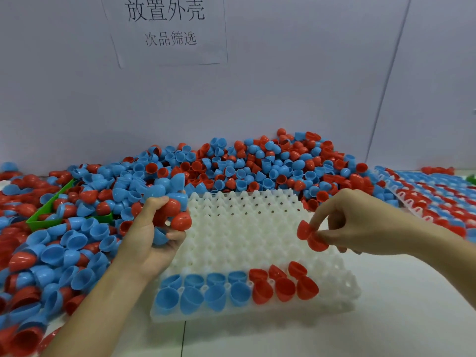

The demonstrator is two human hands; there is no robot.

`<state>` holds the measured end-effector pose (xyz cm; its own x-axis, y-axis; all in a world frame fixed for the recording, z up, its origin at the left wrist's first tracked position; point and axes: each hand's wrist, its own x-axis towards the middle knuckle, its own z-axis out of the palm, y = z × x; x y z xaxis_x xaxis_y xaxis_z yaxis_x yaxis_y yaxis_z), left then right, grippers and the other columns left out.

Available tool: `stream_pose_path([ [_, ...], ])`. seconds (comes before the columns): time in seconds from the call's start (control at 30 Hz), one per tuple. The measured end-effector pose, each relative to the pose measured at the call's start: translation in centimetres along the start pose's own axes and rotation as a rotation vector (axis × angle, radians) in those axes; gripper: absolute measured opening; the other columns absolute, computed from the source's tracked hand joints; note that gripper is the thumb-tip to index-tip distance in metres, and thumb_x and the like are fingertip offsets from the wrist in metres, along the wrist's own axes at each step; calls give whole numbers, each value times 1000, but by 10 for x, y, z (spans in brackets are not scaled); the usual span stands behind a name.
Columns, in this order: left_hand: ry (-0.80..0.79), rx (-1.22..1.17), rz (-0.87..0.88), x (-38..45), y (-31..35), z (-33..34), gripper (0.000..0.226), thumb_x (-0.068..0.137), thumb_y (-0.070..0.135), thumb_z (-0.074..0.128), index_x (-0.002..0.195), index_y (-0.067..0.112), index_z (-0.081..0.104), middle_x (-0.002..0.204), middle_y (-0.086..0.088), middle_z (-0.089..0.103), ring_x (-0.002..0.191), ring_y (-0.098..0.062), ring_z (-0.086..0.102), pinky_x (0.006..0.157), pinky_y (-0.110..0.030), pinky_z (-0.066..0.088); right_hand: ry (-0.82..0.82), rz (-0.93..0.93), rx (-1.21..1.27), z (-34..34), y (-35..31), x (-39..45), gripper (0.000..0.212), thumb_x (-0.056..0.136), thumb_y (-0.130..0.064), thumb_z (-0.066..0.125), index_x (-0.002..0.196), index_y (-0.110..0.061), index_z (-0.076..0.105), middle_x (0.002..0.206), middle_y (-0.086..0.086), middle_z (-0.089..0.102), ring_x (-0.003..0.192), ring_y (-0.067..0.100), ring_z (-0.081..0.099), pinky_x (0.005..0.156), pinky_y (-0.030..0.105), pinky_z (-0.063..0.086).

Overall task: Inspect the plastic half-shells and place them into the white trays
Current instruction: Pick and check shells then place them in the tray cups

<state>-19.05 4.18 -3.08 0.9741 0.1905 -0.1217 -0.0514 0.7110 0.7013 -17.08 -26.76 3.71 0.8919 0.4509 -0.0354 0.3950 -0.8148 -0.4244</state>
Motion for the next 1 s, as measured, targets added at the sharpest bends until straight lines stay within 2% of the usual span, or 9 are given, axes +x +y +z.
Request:
stream_pose_path([
  [0.13,11,8,4,0,-1,-1,37,71,20,69,108,15,68,97,-8,63,89,-14,53,37,-14,37,-64,27,43,0,7,-10,30,89,-12,71,90,-41,69,72,-16,73,60,6,70,54,14,52],
  [0.3,22,11,-4,0,-2,0,31,71,20,69,102,15,68,94,-9,65,90,-15,55,37,-14,37,-64,48,-35,7,11,-9,35,90,-1,67,104,-32,74,75,-12,73,68,-1,71,63,16,57],
  [0.43,10,15,1,1,-2,1,33,71,20,68,104,15,69,90,-7,67,86,-14,57,36,-14,37,-74,10,-114,8,6,-7,38,89,3,65,102,-31,77,83,-27,65,76,-18,62,66,7,52],
  [0.57,-3,10,-3,1,-1,-1,39,73,21,67,112,16,67,93,-6,67,87,-15,58,36,-14,38,-85,-16,-144,10,6,-8,35,92,-4,59,103,-31,77,89,-30,64,86,-15,63,76,3,49],
  [0.67,-4,6,0,2,-1,-1,44,73,20,68,116,16,65,95,-7,65,89,-15,58,36,-14,38,-68,-42,-133,14,10,-9,18,93,-22,65,104,-28,77,81,-33,60,86,-23,56,70,-1,44],
  [0.77,-10,11,-1,1,-1,-1,39,74,21,67,113,16,66,93,-7,66,88,-15,58,36,-14,38,-49,-49,-148,21,13,-6,12,89,-33,72,99,-29,76,78,-28,60,85,-21,56,67,4,48],
  [0.83,-18,18,-1,1,-2,-1,37,75,20,66,111,16,67,90,-6,66,87,-14,57,36,-14,38,-38,-34,-142,24,14,-4,11,86,-26,76,92,-33,71,81,-21,63,84,-15,59,68,7,51],
  [0.9,-20,21,-1,1,-2,-1,36,75,20,66,111,16,68,89,-6,67,87,-14,57,36,-14,38,-26,-19,-126,27,15,-2,26,84,-18,78,87,-38,62,84,-17,65,82,-8,63,69,10,54],
  [1.0,-19,24,-8,0,-2,-1,34,74,20,67,108,16,69,87,-6,68,85,-14,58,36,-14,38,-11,-29,-125,24,12,-3,38,84,-12,77,84,-42,54,84,-20,65,80,-11,63,65,8,52],
])
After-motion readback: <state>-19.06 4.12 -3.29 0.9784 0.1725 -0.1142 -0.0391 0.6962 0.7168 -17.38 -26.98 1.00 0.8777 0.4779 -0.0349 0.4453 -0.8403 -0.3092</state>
